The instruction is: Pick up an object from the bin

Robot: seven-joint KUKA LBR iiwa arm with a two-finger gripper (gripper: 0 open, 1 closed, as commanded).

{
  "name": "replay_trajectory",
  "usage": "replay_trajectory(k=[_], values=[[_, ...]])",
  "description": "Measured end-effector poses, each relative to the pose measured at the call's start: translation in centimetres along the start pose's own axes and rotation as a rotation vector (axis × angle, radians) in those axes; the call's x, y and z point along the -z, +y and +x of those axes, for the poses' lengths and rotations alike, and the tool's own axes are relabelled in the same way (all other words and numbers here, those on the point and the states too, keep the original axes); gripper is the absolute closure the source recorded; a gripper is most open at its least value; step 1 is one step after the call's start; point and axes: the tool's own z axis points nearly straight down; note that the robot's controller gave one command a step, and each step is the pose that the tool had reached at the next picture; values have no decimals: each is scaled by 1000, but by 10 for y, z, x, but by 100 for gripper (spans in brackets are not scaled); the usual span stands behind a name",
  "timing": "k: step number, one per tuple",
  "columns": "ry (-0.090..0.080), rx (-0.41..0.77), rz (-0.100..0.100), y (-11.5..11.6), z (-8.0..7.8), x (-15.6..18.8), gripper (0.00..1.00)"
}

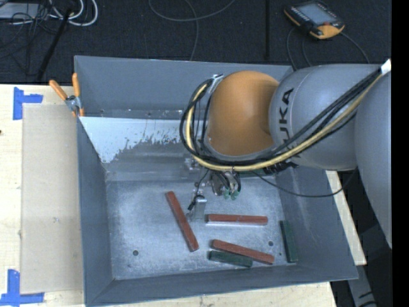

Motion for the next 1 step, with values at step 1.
replay_trajectory(k=[1], values=[[10, 170, 1, 13, -21, -20, 0]])
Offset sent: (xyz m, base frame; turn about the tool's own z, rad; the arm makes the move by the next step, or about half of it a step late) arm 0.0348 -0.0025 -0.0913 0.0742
